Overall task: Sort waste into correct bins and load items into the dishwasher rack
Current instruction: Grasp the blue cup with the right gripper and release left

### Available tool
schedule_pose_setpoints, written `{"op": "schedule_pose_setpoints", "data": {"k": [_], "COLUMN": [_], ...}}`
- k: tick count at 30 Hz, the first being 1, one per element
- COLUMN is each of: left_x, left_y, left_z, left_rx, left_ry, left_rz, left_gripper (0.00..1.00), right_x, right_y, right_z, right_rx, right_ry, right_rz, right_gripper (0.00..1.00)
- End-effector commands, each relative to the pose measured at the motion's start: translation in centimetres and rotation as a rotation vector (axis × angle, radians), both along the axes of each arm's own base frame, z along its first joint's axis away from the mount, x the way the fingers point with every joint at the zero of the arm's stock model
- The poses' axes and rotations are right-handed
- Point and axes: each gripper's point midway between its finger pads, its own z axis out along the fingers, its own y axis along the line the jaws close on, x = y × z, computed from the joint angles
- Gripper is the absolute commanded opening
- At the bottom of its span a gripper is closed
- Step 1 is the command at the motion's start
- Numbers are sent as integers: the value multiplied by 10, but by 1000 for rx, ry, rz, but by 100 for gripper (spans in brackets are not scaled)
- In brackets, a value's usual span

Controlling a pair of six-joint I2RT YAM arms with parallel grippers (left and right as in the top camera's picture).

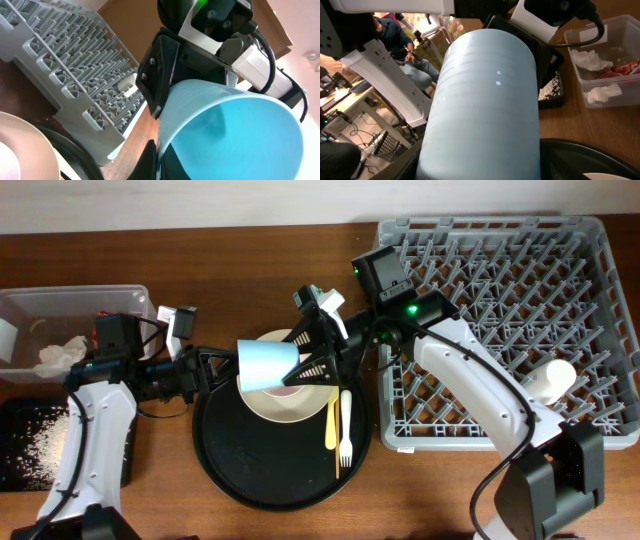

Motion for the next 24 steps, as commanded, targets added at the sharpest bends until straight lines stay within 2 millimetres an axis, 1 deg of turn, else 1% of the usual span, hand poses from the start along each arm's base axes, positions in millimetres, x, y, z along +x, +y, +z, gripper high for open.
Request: {"op": "schedule_pose_setpoints", "data": {"k": [1,3,4,7,9,10,11,12,14,15,24], "left_x": [1,1,1,1,1,1,1,1,1,1,1], "left_y": [-1,-1,-1,-1,-1,-1,-1,-1,-1,-1,-1], "left_z": [2,2,2,2,2,2,2,2,2,2,2], "left_rx": [-9,-9,-9,-9,-9,-9,-9,-9,-9,-9,-9], "left_ry": [-2,-3,-3,-2,-2,-2,-2,-2,-2,-3,-2], "left_rz": [-6,-6,-6,-6,-6,-6,-6,-6,-6,-6,-6], "left_gripper": [0,0,0,0,1,0,0,0,0,0,0], "right_x": [-17,-19,-20,-24,-24,-24,-24,-24,-26,-27,-36], "right_y": [6,6,7,13,13,13,13,13,14,16,24], "right_z": [14,18,19,20,20,20,20,20,20,20,22], "right_rx": [69,88,101,107,107,108,108,108,108,110,121], "right_ry": [6,5,-6,-32,-31,-32,-32,-32,-32,-36,-58], "right_rz": [78,92,103,119,119,119,119,119,124,130,158], "right_gripper": [58,70,73,73,68,68,69,73,74,78,78]}}
